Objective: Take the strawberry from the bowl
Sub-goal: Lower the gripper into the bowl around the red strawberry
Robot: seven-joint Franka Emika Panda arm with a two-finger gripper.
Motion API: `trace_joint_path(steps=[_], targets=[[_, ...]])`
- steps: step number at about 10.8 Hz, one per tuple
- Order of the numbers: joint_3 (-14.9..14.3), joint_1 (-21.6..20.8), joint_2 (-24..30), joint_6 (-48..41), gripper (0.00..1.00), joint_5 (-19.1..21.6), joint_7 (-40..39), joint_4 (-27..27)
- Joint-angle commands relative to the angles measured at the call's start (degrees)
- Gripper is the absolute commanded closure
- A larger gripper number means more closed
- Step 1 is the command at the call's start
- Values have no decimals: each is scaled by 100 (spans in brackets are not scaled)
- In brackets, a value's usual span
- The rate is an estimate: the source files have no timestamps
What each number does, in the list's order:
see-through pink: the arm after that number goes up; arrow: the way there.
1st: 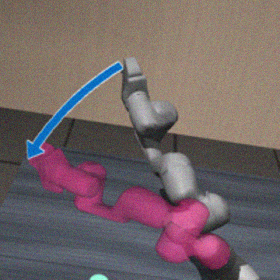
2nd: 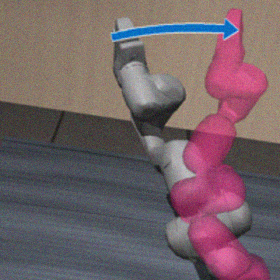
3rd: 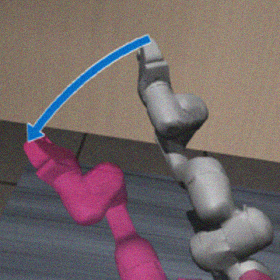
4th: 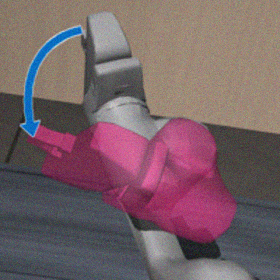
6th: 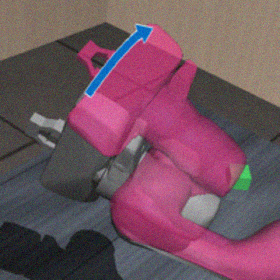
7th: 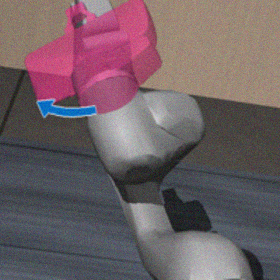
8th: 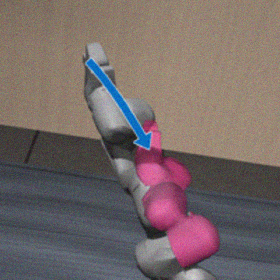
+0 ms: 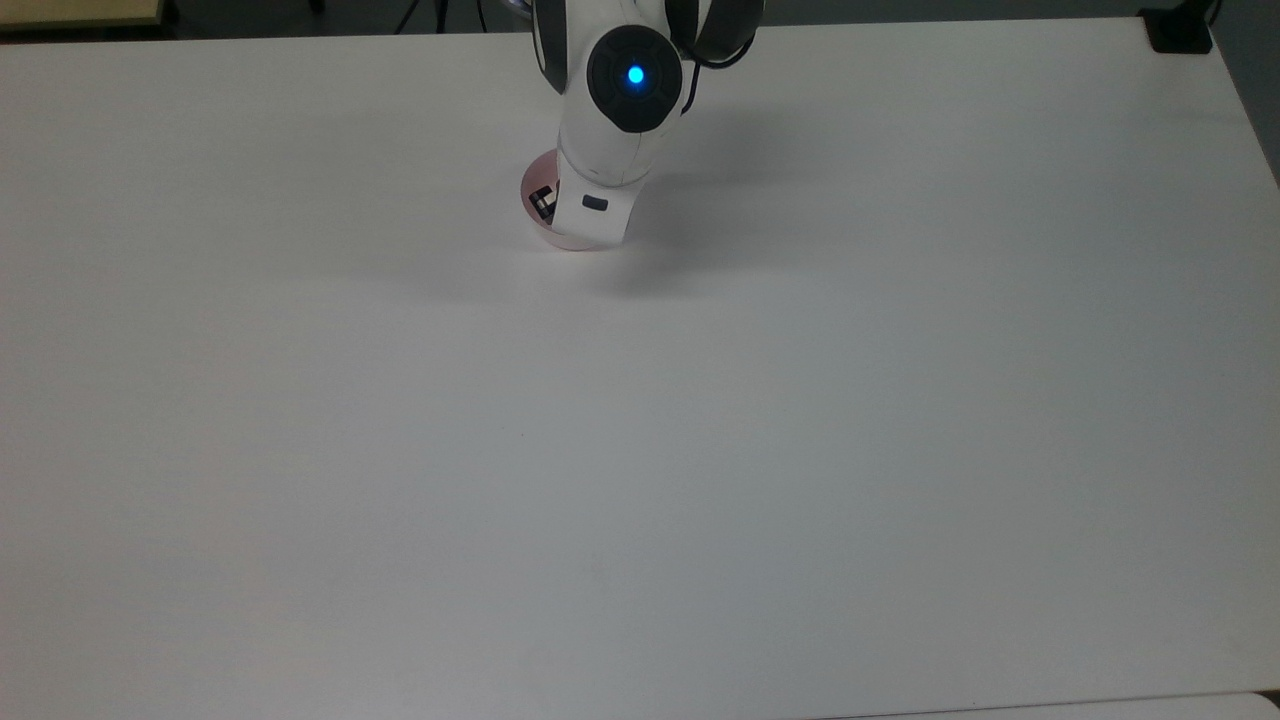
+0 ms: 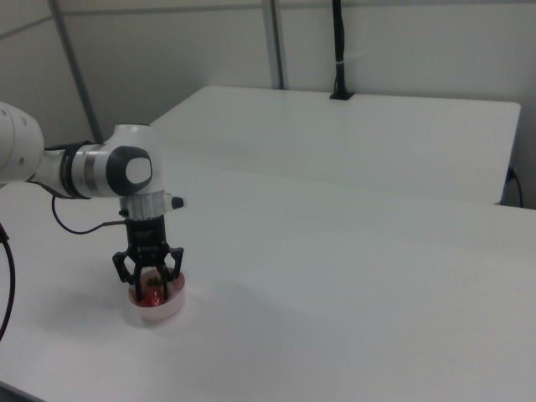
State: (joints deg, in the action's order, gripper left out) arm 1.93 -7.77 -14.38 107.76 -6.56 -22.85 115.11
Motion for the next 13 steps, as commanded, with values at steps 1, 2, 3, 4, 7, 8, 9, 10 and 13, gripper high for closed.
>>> trace_joint_path(steps=[1,2,3,4,7,8,9,10,13], targets=[[9,-41,-3,192,47,-144,202,90],[9,-41,-30,201,48,-144,280,90],[61,-23,-39,219,48,-144,325,90],[62,3,5,175,48,-144,325,64],[62,47,137,96,48,-135,325,29],[71,47,181,61,50,-135,325,11],[71,56,181,61,54,-135,325,3],[71,56,155,69,54,-135,325,11],[62,30,111,113,44,-143,316,38]])
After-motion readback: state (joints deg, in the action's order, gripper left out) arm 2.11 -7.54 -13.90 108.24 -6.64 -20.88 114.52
